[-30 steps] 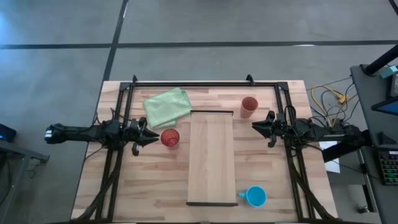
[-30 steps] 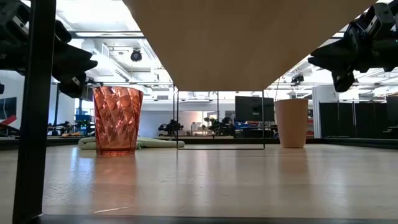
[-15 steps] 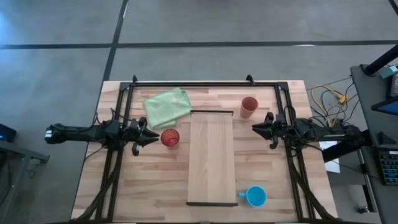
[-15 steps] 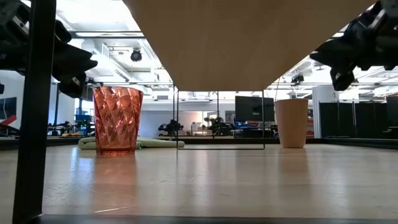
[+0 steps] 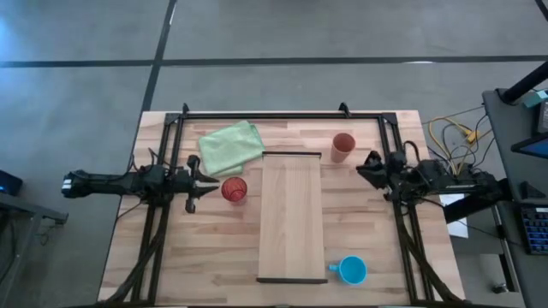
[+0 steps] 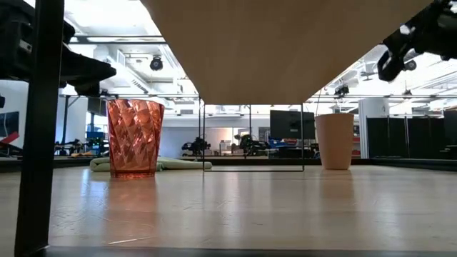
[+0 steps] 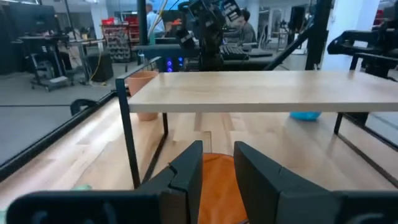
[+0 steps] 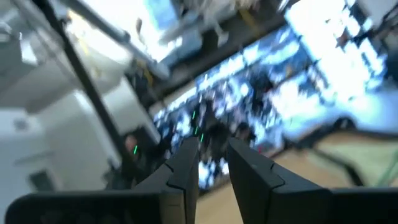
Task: Stack small to large cups/mugs on shelf
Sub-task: Put the blue mug on the shelf
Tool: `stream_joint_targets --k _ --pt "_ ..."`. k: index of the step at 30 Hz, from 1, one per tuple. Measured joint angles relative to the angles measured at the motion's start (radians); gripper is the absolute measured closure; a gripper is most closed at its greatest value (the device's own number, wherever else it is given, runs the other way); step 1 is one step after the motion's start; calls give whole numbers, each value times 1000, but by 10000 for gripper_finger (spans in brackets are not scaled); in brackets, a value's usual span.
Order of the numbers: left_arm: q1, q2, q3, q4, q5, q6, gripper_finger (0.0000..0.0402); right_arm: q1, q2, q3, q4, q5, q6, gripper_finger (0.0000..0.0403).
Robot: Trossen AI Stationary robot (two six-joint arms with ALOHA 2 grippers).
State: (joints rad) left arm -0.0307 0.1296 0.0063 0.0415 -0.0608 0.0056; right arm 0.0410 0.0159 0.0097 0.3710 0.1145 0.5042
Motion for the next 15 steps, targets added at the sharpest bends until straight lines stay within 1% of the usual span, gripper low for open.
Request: stream_joint_targets --k 3,8,11,15 --pt "0 -1 0 2 0 -72 324 0 2 1 47 60 -4 323" --pt "0 1 0 86 0 -77 324 0 61 64 35 92 -7 323" --pt "0 -1 4 181 1 -89 324 0 144 156 -24 93 -8 323" --pt "-1 10 81 186 2 -121 324 0 302 354 -209 89 -40 323"
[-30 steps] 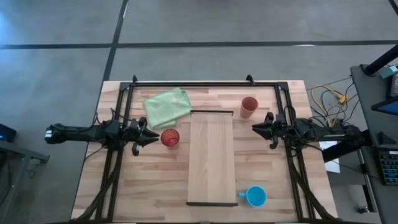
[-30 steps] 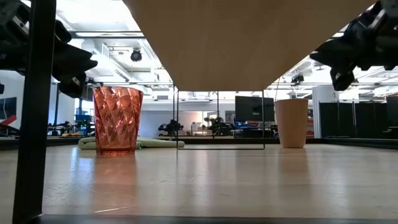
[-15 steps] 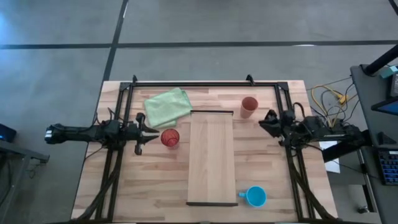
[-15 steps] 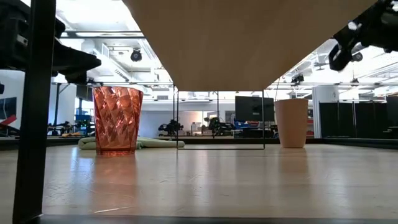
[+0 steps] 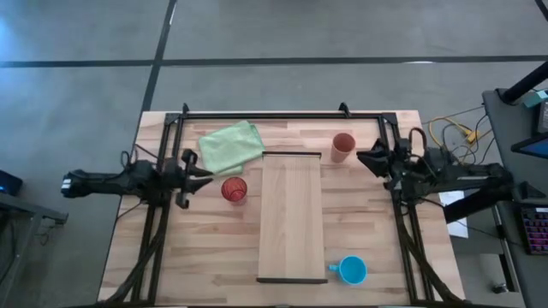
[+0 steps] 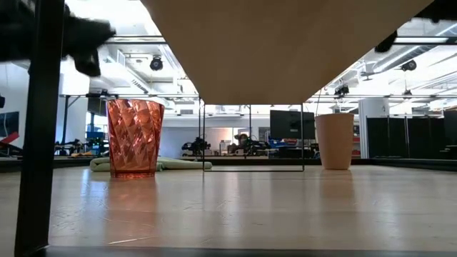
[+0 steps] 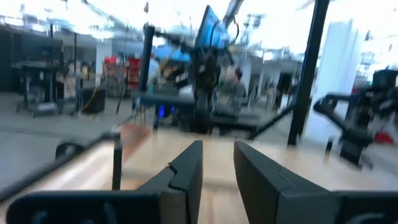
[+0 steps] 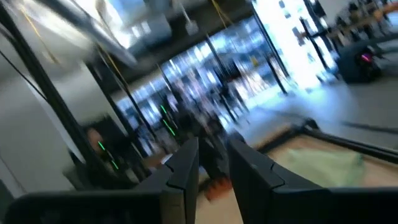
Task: Stack small to large cups/mugs on shelf
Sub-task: Put the blue mug on the shelf
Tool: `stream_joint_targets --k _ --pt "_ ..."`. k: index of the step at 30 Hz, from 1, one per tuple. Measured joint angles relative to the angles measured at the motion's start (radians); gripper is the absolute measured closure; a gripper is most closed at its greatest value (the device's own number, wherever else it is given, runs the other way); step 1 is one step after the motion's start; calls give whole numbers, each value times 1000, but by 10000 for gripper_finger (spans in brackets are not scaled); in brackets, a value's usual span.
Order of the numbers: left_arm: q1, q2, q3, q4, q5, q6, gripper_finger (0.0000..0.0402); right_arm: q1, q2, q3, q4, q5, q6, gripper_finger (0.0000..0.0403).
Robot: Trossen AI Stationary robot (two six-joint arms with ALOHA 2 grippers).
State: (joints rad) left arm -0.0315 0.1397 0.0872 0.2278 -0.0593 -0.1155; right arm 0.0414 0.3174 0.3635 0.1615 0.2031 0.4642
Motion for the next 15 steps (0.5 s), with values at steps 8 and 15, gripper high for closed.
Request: stream_joint_targets --k 8,15 --pt "0 135 241 -160 -60 44 324 0 326 428 -446 0 -73 323" --pt "0 352 550 -298 -55 156 324 0 533 710 -645 0 -75 323"
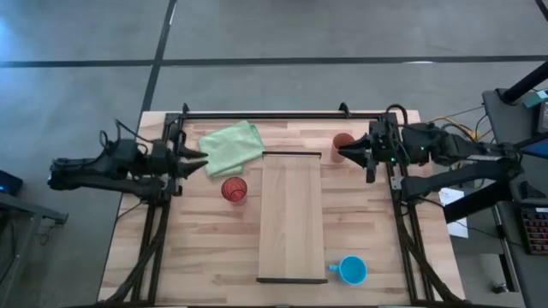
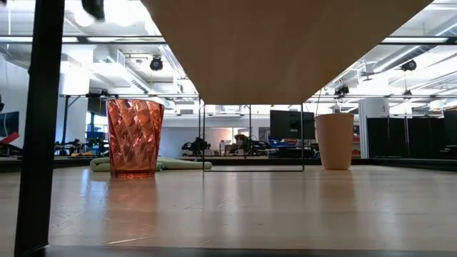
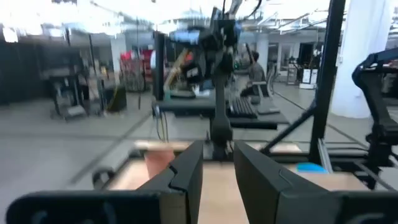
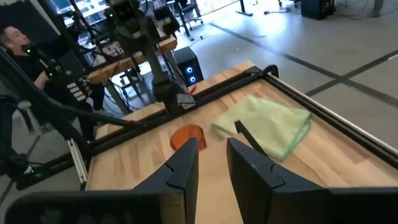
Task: Stack small to large cups/mugs on shelf
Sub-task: Put the blue mug on the shelf
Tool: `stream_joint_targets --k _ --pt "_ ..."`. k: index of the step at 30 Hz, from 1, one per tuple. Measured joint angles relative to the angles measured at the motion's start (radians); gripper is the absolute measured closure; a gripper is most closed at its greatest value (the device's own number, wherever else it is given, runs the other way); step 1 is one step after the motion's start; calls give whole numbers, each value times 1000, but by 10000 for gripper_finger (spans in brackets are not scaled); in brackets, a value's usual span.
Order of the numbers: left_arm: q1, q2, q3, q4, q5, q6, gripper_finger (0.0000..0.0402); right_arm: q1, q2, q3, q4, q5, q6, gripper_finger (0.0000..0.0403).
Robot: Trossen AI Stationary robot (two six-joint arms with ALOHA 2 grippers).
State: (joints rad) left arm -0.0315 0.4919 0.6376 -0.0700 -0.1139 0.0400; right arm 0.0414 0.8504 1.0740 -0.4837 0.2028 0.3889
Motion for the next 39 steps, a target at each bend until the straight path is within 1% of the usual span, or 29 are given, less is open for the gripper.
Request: stream_joint_targets --k 3,5,7,10,12,17,19,22,23,24,26,27,29,31,33,35,39 --pt "0 67 124 16 3 11 324 0 70 103 -17 0 -2 323" --pt "-1 109 190 17 4 -37 324 0 113 166 -9 0 -18 323" --pt "-1 140 240 21 5 -145 324 0 153 221 -17 -4 -42 323" --pt "-1 175 279 56 7 -320 324 0 207 296 -50 -28 -90 323" --pt "-1 192 287 91 6 -386 324 0 241 338 -95 -31 -109 323" --pt "-1 250 287 184 6 -400 324 0 314 405 -210 -48 -110 323" --pt "-1 281 287 216 0 -397 324 0 341 414 -218 -48 -110 323" --pt "-1 346 287 334 -80 -348 324 -7 382 433 -218 -49 -108 323" --pt "-1 367 287 369 -86 -345 324 -7 394 441 -224 -51 -100 323" --pt "0 386 287 397 -77 -344 324 -7 403 448 -236 -55 -90 323" --pt "0 415 288 386 -17 -344 324 1 415 466 -283 -88 -56 323" --pt "-1 430 290 367 16 -346 324 7 418 475 -314 -121 -24 323" --pt "-5 444 302 355 46 -350 324 22 422 485 -380 -207 50 323" --pt "-10 444 314 363 52 -373 324 47 422 487 -462 -305 107 323" --pt "-10 449 321 364 53 -374 324 80 422 485 -550 -372 156 323" --pt "-10 450 324 356 54 -371 324 123 422 475 -665 -395 207 323" --pt "-10 431 325 359 56 -366 324 220 425 442 -869 -394 332 323"
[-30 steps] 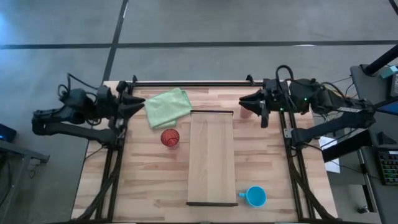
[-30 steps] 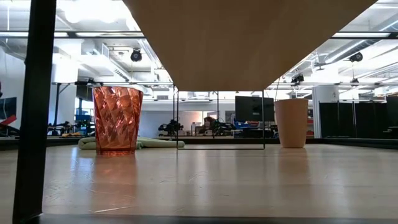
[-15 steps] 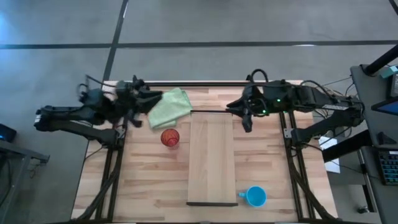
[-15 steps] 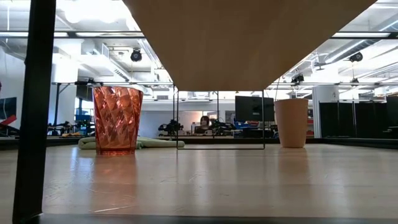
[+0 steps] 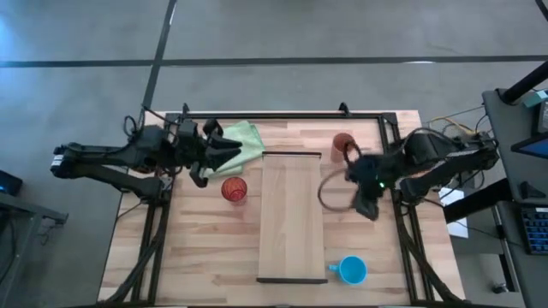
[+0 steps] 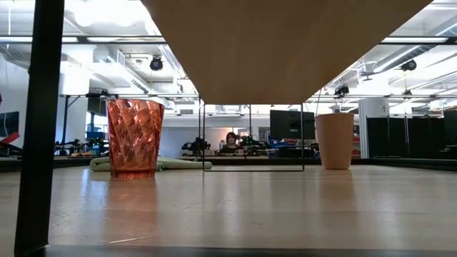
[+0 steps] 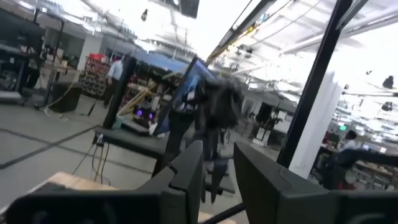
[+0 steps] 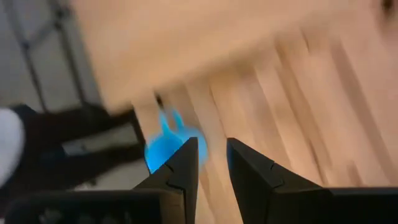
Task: Stack small to large cups/mugs on shelf
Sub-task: Put the blue mug on the shelf
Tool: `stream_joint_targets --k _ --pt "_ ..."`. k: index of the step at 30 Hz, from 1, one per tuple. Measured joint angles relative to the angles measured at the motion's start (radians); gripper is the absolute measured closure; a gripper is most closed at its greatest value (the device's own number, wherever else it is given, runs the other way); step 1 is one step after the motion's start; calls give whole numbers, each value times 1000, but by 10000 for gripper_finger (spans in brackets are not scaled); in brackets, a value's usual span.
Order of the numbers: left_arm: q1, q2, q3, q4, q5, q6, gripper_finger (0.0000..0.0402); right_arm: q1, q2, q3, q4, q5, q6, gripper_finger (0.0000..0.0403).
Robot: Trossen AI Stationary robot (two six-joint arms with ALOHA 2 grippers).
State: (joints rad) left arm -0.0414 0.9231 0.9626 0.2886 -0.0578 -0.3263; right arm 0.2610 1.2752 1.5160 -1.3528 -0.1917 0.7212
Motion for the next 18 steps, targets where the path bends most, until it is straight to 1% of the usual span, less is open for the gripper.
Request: stream_joint_targets --k 3,5,8,13,15,18 --pt "0 -23 -3 -1 0 0 324 57 5 -34 -81 0 90 323" --pt "-1 -30 -3 -7 1 0 324 92 5 -61 -89 0 164 323" --pt "-2 -44 -5 -16 19 0 324 154 4 -93 -71 -2 286 323" --pt "-2 -68 -5 -47 54 0 324 279 25 -139 -6 -7 433 323" --pt "-2 -73 -6 -65 61 0 324 324 52 -148 33 -17 471 323" --pt "-2 -82 -6 -69 64 -1 324 391 115 -153 74 -18 488 323"
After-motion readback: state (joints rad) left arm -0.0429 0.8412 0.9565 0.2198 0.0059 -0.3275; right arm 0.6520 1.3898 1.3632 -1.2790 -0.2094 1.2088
